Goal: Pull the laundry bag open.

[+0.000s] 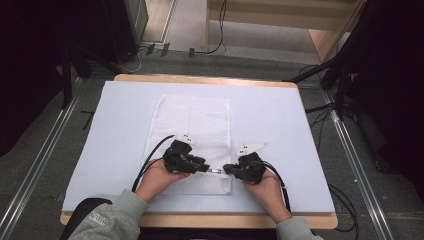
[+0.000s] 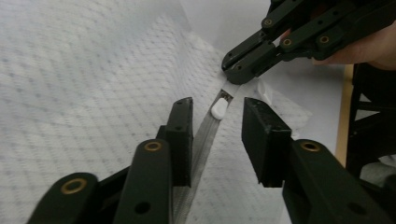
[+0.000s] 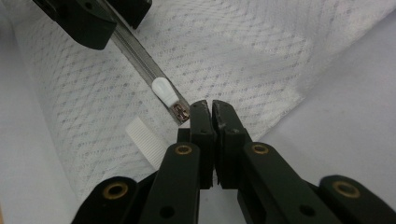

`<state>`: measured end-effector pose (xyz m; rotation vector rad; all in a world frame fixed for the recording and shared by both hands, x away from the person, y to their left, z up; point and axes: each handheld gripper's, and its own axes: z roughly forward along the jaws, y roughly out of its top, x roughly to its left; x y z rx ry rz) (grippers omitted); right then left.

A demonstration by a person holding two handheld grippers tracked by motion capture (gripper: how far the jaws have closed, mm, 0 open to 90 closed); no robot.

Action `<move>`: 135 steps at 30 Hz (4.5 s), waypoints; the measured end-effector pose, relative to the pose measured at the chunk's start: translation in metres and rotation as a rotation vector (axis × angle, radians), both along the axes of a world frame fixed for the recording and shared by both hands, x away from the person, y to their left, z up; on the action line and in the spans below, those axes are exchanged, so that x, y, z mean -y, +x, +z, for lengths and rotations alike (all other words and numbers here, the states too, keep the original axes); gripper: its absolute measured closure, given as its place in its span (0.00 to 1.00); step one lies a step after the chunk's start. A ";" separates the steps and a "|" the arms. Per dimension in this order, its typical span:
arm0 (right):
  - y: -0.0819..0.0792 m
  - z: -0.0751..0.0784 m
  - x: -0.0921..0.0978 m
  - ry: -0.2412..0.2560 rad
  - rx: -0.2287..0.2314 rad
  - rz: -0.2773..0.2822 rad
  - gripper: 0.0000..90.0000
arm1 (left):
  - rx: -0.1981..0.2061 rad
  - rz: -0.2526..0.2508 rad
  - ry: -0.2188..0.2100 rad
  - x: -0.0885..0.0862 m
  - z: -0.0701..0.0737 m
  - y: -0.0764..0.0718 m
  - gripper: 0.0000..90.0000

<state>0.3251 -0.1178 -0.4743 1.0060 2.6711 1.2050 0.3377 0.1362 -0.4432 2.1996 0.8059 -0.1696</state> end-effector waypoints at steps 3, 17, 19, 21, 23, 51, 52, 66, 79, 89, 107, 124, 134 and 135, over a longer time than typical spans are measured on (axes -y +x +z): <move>0.000 0.000 0.000 -0.003 -0.004 -0.001 0.99 | -0.019 0.003 0.001 0.003 -0.003 0.000 0.82; 0.000 0.001 -0.001 -0.011 -0.001 -0.001 0.99 | -0.052 -0.010 0.044 0.022 -0.022 0.001 0.87; 0.000 0.001 -0.001 -0.012 0.001 -0.001 0.99 | -0.047 -0.008 0.041 0.024 -0.022 0.000 0.87; 0.000 0.001 -0.001 -0.012 0.001 -0.001 0.99 | -0.053 -0.005 0.023 0.026 -0.024 0.000 0.87; 0.000 0.001 -0.001 -0.013 0.001 -0.002 0.99 | -0.057 -0.012 0.008 0.027 -0.026 0.001 0.87; -0.005 -0.002 0.001 -0.013 0.075 0.039 1.00 | -0.158 -0.015 -0.017 0.025 -0.021 0.016 0.98; -0.005 -0.002 0.001 -0.013 0.075 0.039 1.00 | -0.158 -0.015 -0.017 0.025 -0.021 0.016 0.98; -0.005 -0.002 0.002 -0.009 0.070 0.040 1.00 | -0.189 -0.021 0.001 0.009 -0.016 0.018 0.98; -0.002 -0.002 0.002 -0.007 0.060 0.056 1.00 | -0.205 -0.022 0.008 -0.008 -0.008 0.015 0.98; 0.000 -0.001 0.002 -0.012 0.056 0.063 1.00 | -0.208 -0.013 0.012 -0.023 -0.005 0.014 0.98; 0.000 -0.001 0.002 -0.008 0.048 0.060 1.00 | -0.206 -0.003 0.022 -0.039 0.000 0.014 0.98; 0.001 -0.002 0.002 -0.004 0.043 0.059 1.00 | -0.201 0.012 0.023 -0.056 0.004 0.012 0.98; 0.001 -0.002 0.002 -0.003 0.044 0.059 1.00 | -0.209 0.024 0.017 -0.068 0.005 0.010 0.98; 0.001 -0.002 0.002 -0.003 0.043 0.059 1.00 | -0.207 0.021 0.020 -0.069 0.005 0.009 0.98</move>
